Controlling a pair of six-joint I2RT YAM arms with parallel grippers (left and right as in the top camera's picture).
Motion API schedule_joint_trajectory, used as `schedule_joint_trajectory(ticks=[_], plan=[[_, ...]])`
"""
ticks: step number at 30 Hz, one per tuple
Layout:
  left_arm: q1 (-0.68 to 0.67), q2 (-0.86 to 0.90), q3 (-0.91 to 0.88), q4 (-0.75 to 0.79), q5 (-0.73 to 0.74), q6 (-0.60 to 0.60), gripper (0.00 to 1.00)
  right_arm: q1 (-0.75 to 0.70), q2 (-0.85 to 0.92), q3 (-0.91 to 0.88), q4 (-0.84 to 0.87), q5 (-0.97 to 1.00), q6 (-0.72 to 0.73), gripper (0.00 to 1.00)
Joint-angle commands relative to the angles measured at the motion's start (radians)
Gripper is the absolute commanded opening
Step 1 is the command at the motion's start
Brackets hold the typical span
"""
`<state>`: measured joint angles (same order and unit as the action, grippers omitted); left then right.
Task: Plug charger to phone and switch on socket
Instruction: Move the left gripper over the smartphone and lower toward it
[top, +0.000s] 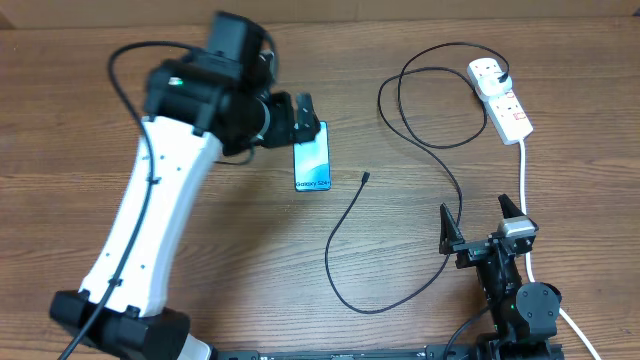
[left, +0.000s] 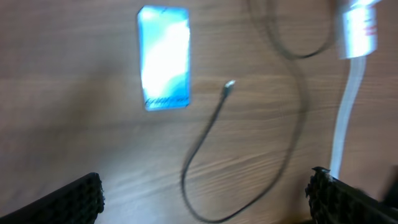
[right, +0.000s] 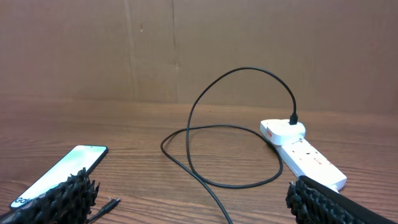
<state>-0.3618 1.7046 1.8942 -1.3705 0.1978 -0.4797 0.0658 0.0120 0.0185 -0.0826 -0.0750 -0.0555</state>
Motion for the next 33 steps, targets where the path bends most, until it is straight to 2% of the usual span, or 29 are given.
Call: schedule_joint_trajectory(ticks=[1, 4, 12, 22, 33], plan=[[-0.071, 0.033, 0.023, -0.022, -0.255, -0.138, 1.00, -0.005, -0.008, -0.010, 0.004, -0.004, 0.005, 1.00], [-0.105, 0.048, 0.023, 0.010, -0.338, -0.142, 1.00, -0.005, -0.008, -0.010, 0.004, -0.004, 0.005, 1.00], [-0.117, 0.086, 0.023, 0.113, -0.283, -0.156, 1.00, -0.005, -0.008, -0.010, 0.004, -0.004, 0.005, 1.00], [-0.116, 0.187, 0.023, 0.103, -0.283, -0.149, 1.00, -0.005, -0.008, -0.010, 0.004, -0.005, 0.005, 1.00], [-0.116, 0.193, 0.003, 0.131, -0.322, -0.148, 1.00, -0.005, -0.008, -0.010, 0.004, -0.004, 0.005, 1.00]])
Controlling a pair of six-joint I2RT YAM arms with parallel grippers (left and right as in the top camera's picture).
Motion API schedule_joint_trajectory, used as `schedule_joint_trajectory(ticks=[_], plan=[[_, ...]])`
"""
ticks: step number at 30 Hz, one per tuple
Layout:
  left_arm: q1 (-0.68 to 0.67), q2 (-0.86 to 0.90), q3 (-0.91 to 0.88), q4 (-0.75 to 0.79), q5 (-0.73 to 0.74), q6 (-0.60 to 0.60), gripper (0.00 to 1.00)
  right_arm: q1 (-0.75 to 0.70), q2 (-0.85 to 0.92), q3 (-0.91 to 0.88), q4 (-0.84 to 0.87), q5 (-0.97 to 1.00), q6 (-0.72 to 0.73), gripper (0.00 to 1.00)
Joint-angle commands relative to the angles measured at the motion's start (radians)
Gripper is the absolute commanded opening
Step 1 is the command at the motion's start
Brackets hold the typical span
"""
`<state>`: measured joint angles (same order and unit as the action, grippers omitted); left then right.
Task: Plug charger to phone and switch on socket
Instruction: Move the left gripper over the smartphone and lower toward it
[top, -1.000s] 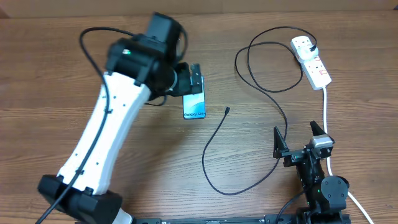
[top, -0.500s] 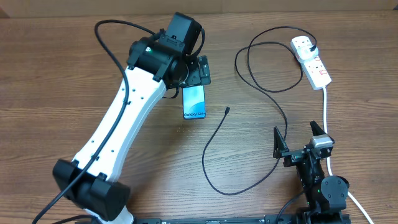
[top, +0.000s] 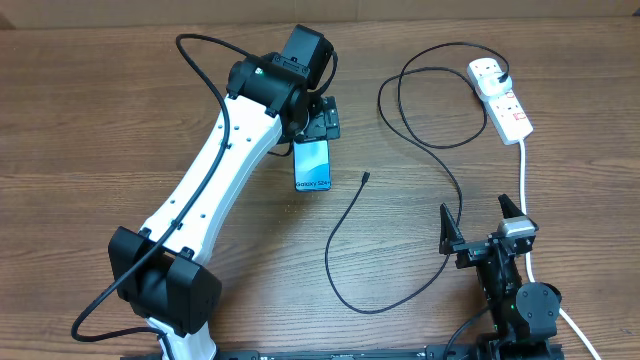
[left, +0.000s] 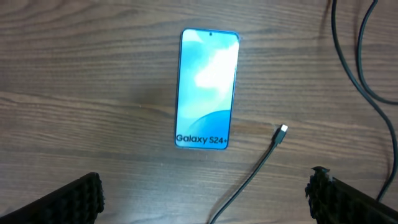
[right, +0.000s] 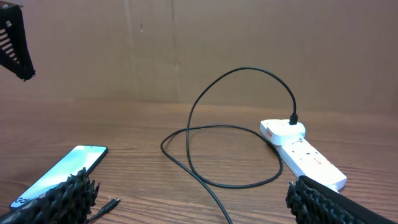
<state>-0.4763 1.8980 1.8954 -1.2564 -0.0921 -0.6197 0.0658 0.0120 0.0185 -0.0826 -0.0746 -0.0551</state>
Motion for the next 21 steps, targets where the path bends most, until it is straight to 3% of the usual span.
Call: schedule_joint_trajectory(ticks=[1, 13, 17, 21], plan=[[-0.002, 0.000, -0.006, 0.027, -0.031, -0.009, 1.00, -0.005, -0.008, -0.010, 0.004, -0.005, 0.005, 1.00], [-0.002, 0.122, -0.015, 0.042, -0.013, -0.005, 1.00, -0.005, -0.008, -0.010, 0.004, -0.005, 0.005, 1.00], [-0.002, 0.166, -0.015, 0.061, 0.013, 0.091, 1.00, -0.005, -0.008, -0.010, 0.004, -0.005, 0.005, 1.00], [-0.002, 0.207, -0.015, 0.084, 0.020, 0.103, 1.00, -0.005, -0.008, -0.010, 0.004, -0.005, 0.005, 1.00]])
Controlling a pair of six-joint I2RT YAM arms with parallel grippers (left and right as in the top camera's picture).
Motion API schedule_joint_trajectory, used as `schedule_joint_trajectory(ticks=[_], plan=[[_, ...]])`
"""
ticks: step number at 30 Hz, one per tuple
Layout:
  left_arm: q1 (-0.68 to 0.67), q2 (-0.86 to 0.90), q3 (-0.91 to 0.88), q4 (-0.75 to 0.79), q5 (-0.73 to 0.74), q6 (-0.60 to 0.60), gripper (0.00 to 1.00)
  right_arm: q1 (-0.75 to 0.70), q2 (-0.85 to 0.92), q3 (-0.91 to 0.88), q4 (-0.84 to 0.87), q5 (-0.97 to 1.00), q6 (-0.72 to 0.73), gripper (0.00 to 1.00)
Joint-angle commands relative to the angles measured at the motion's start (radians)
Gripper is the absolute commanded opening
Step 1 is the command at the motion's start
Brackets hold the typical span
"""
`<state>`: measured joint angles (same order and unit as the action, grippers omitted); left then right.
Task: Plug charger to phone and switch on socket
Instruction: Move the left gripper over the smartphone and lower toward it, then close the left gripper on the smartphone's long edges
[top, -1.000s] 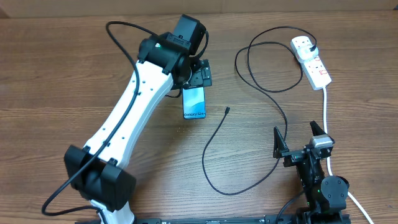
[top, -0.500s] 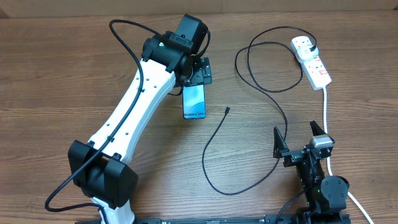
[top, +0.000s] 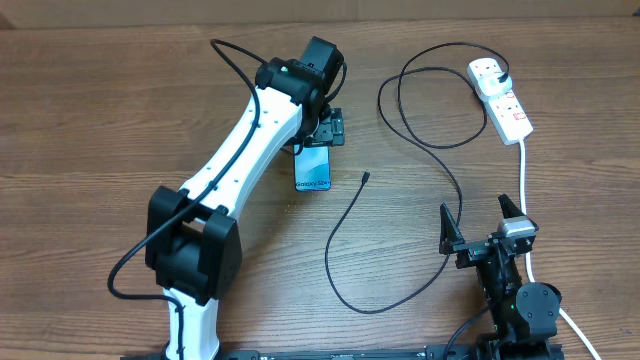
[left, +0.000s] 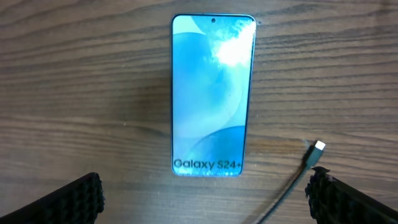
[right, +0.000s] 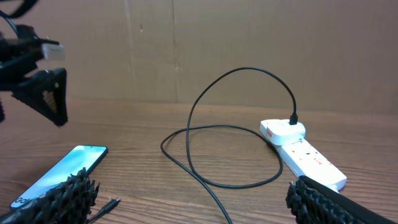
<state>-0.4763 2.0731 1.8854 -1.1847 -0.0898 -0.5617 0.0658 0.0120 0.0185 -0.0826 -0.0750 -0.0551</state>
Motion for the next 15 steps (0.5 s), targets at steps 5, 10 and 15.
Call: schedule_joint_trajectory(ticks=[5, 10, 15], plan=[[-0.004, 0.063, -0.005, 0.015, 0.031, 0.046, 1.00, -0.005, -0.008, -0.010, 0.004, -0.005, 0.005, 1.00], [-0.003, 0.079, -0.005, 0.034, 0.029, 0.047, 1.00, -0.005, -0.008, -0.010, 0.004, -0.004, 0.005, 1.00], [-0.002, 0.101, -0.005, 0.037, 0.032, 0.087, 1.00, -0.005, -0.008, -0.010, 0.004, -0.004, 0.005, 1.00]])
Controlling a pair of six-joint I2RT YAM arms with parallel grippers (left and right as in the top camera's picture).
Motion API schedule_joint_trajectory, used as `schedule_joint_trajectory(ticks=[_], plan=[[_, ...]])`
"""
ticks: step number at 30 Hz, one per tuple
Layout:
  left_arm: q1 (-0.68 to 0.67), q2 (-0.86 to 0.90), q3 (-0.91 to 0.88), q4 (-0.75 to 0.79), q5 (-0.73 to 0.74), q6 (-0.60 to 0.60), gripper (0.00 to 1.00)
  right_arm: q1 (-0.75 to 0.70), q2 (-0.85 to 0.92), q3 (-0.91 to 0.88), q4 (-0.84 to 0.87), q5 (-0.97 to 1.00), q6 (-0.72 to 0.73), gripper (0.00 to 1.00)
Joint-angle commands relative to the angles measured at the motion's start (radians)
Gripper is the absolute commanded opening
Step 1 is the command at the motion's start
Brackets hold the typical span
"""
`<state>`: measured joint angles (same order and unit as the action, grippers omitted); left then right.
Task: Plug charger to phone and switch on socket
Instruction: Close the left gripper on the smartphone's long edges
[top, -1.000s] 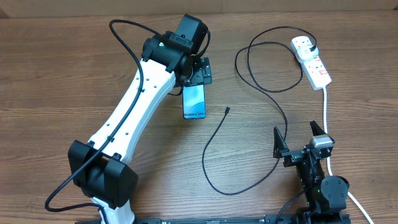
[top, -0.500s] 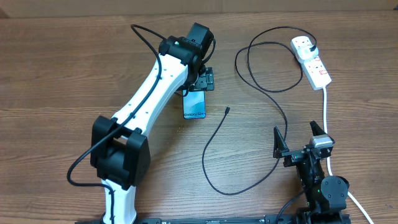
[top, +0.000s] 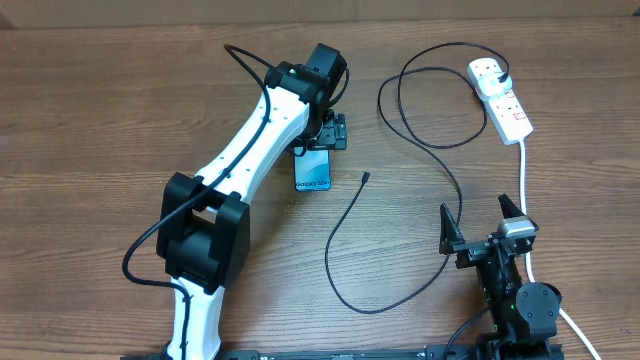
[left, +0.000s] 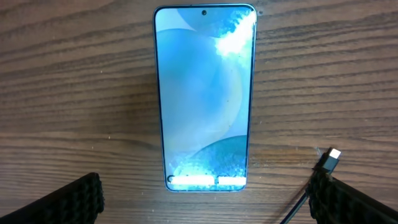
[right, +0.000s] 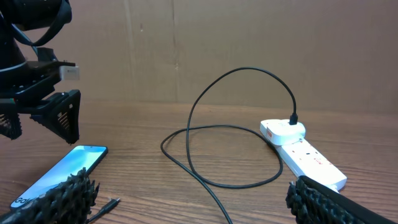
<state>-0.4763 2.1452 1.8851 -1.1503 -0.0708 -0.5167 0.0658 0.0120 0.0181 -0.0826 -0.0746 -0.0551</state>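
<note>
A blue-screened phone (top: 313, 170) lies face up mid-table, and it fills the upper part of the left wrist view (left: 205, 93). My left gripper (top: 327, 131) hangs open just over the phone's far end, its fingertips (left: 68, 200) wide apart with nothing between them. The black charger cable's free plug (top: 366, 177) rests on the wood to the right of the phone (left: 333, 155). The cable runs in loops back to a white power strip (top: 500, 95). My right gripper (top: 475, 212) stands open at the front right, empty.
The cable (top: 440, 170) loops across the table's right half between the phone and the strip. The strip's white lead (top: 525, 190) passes by the right arm. A brown cardboard wall (right: 199, 50) closes the back in the right wrist view.
My left gripper is a little lower and closer to the phone, which looks larger in its wrist view. The right arm, cable and strip have not moved.
First my left gripper was to the left of the phone, its wrist view blurred. Then it was open and high over the phone's far end. At each later moment it was nearer the phone. The right arm stayed still throughout.
</note>
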Motion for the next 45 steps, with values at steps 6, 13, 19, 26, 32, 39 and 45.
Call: schedule_joint_trajectory(ticks=[6, 13, 19, 26, 32, 39, 45], plan=[[-0.002, 0.052, -0.005, 0.003, 0.019, 0.042, 1.00, -0.005, -0.008, -0.010, 0.004, -0.005, 0.005, 1.00], [0.000, 0.056, -0.005, 0.012, 0.012, 0.013, 1.00, -0.005, -0.008, -0.010, 0.004, -0.005, 0.005, 1.00], [0.000, 0.079, -0.005, 0.015, 0.019, -0.091, 1.00, -0.005, -0.008, -0.010, 0.004, -0.005, 0.005, 1.00], [0.001, 0.128, -0.005, 0.029, 0.024, -0.089, 1.00, -0.005, -0.008, -0.010, 0.004, -0.005, 0.005, 1.00], [-0.003, 0.141, -0.005, 0.029, 0.008, -0.088, 1.00, -0.005, -0.008, -0.010, 0.004, -0.005, 0.005, 1.00], [0.015, 0.144, -0.005, 0.051, 0.031, -0.081, 1.00, -0.005, -0.008, -0.010, 0.004, -0.005, 0.005, 1.00], [0.018, 0.166, -0.005, 0.068, 0.027, -0.080, 1.00, -0.005, -0.008, -0.010, 0.004, -0.005, 0.005, 1.00]])
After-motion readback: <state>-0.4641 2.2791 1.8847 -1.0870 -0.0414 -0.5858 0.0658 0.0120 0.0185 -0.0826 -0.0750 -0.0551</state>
